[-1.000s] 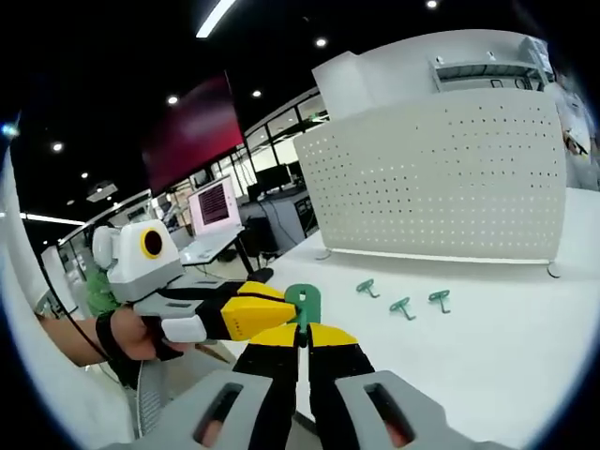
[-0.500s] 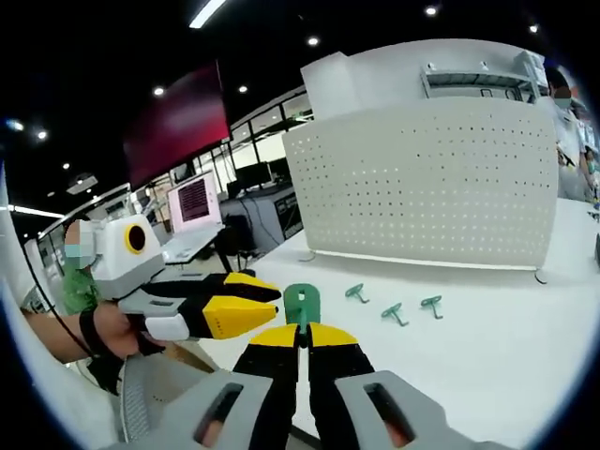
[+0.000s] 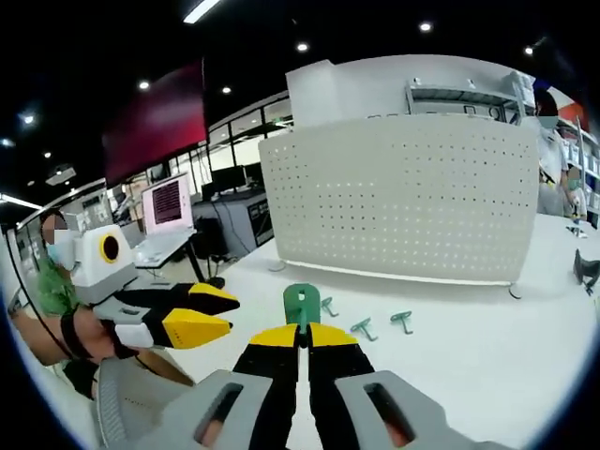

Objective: Insert the hook assembly into the mounting plate slot until the hook locks in place.

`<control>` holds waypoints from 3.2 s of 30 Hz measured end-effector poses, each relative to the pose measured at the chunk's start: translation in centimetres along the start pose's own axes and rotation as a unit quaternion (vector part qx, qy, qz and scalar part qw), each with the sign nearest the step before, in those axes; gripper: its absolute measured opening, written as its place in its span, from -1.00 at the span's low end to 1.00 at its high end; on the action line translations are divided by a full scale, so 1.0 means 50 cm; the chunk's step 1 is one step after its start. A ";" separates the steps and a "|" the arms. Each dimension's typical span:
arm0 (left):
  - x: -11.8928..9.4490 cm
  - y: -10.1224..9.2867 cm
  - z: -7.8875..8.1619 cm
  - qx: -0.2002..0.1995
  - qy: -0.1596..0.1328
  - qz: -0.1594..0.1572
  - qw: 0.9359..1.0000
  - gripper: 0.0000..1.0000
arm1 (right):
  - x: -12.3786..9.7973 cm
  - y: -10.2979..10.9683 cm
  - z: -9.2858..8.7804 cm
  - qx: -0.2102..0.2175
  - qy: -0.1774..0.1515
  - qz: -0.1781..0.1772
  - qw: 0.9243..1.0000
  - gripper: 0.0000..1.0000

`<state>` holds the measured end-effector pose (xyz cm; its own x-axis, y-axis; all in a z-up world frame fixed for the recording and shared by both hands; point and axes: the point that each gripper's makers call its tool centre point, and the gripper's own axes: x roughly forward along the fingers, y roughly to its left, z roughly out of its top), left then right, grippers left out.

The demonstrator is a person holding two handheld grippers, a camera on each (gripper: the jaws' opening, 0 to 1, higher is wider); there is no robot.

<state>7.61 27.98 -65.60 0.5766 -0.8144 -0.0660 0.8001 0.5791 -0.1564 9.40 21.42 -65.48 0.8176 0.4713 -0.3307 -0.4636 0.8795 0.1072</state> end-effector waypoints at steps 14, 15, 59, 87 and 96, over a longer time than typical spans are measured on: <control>0.063 0.009 0.015 0.009 0.011 0.029 0.999 -0.40 | 0.031 -0.144 0.080 -0.007 -0.031 -0.021 0.999 -0.97; 0.067 0.009 0.014 0.009 0.015 0.027 0.999 -0.39 | 0.033 -0.152 0.087 -0.007 -0.033 -0.023 0.999 -0.97; 0.081 0.021 0.004 0.014 0.018 0.033 0.999 -0.08 | 0.129 -0.295 0.249 0.006 -0.092 -0.097 0.991 -0.98; 0.089 0.024 -0.005 0.009 0.030 0.018 0.999 -0.01 | 0.175 -0.360 0.327 0.013 -0.124 -0.131 0.984 -0.98; 0.093 0.029 -0.007 0.007 0.030 0.016 0.999 -0.01 | 0.180 -0.401 0.344 0.015 -0.123 -0.147 0.981 -0.98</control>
<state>11.38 25.01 -66.46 0.5911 -0.7960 -0.1305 0.7838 0.6050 -0.1401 31.93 9.15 -54.51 0.9738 0.1961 -0.1153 -0.1890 0.9795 0.0702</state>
